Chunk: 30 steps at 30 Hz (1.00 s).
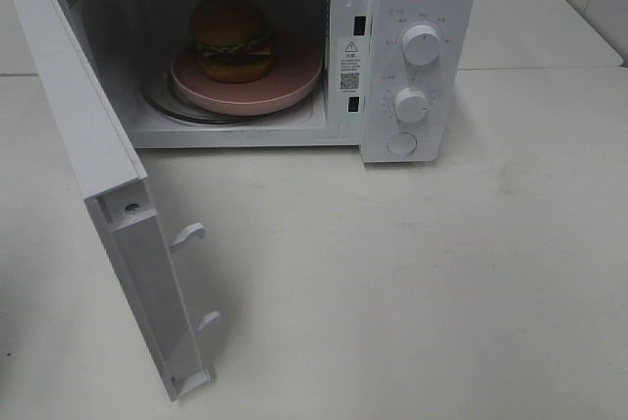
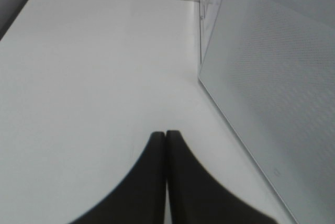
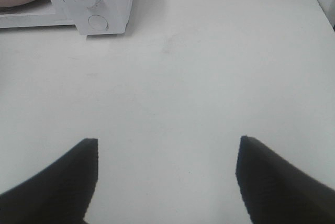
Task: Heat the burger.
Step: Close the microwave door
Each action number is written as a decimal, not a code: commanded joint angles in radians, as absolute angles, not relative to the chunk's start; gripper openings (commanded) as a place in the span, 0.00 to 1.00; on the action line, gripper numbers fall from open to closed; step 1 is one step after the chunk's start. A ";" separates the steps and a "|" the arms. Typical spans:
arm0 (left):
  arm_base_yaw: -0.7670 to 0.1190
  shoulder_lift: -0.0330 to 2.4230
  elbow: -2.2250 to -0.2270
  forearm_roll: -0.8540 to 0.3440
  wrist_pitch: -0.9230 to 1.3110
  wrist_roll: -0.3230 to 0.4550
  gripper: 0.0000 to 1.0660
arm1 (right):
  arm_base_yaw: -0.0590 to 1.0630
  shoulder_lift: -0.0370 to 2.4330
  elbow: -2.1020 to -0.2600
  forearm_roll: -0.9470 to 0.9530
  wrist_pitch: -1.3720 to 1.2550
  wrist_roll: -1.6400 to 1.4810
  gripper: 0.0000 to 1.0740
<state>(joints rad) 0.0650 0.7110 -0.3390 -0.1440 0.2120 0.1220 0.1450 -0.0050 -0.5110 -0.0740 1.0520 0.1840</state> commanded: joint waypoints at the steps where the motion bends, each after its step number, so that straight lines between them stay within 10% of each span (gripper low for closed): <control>1: 0.060 0.755 -0.307 -0.146 0.067 0.127 0.00 | 0.141 -0.031 -0.510 -0.074 1.040 0.183 0.68; 12: 0.060 1.007 -0.184 -0.052 -0.500 0.111 0.00 | 0.141 -0.031 -0.510 -0.074 1.040 0.183 0.68; 30: 0.060 1.363 -0.196 0.369 -0.862 -0.227 0.00 | 0.141 -0.031 -0.510 -0.074 1.040 0.183 0.68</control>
